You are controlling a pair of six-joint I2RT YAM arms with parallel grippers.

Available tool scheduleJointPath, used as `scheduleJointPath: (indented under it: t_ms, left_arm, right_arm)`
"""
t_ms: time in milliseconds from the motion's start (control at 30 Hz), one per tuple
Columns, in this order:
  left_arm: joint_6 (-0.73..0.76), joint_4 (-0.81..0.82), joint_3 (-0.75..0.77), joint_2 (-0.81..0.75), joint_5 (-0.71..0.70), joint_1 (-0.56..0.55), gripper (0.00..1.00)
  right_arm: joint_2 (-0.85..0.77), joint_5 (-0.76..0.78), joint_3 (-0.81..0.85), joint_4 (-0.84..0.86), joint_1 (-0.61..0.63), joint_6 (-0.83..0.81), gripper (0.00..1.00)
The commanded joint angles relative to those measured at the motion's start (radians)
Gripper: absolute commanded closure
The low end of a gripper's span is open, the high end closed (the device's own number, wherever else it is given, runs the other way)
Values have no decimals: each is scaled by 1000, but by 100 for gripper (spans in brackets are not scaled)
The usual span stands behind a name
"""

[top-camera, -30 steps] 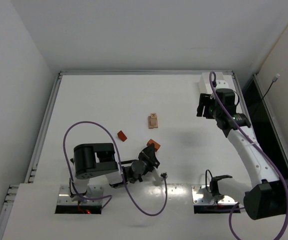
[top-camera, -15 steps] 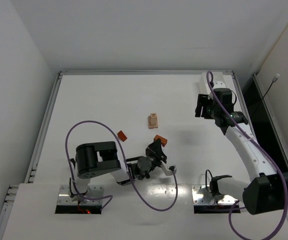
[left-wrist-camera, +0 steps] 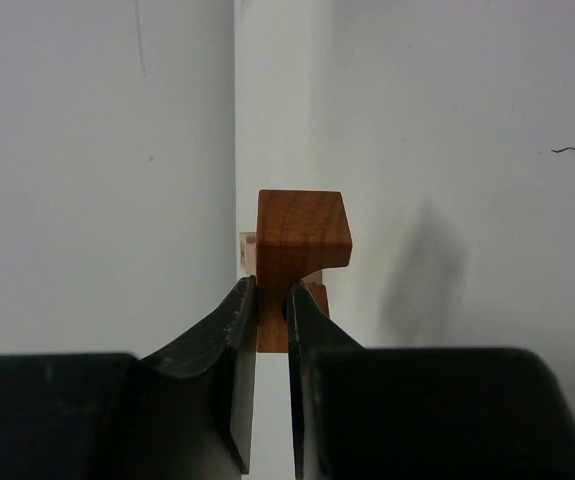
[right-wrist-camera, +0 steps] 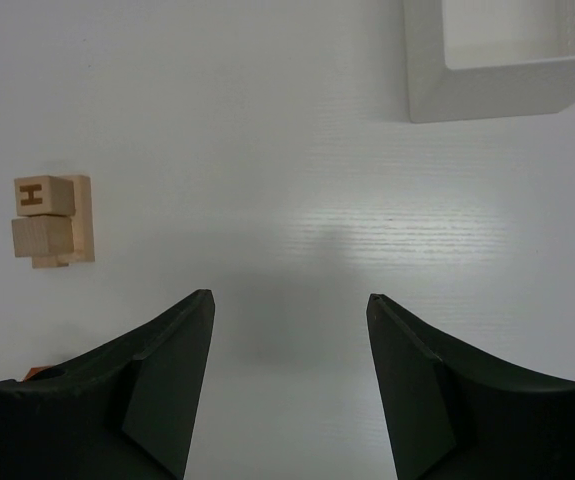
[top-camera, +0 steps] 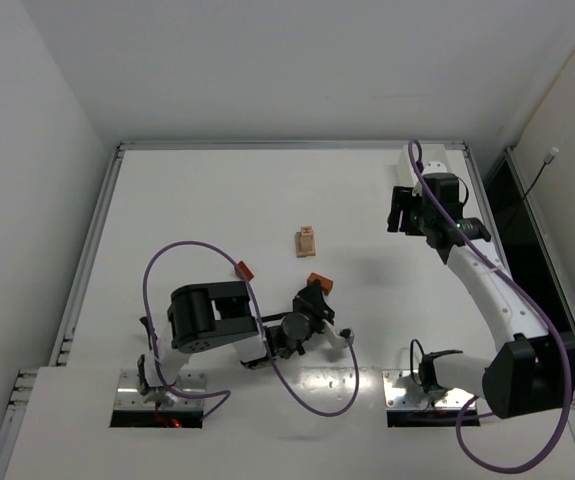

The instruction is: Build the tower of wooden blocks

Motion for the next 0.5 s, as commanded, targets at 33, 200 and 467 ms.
scheduleJointPath:
  t_ms: [33,200,467]
  left_arm:
    - [-37,153,29,33,17,20,92]
    - [-46,151,39,65,17,20,87]
    - [-76,117,48,75,7,20,76]
  right_arm:
    - [11,-13,53,49,-3,15,41]
    - [11,-13,53,40,-3,15,41]
    - [39,-13,71,40,-3,15,41]
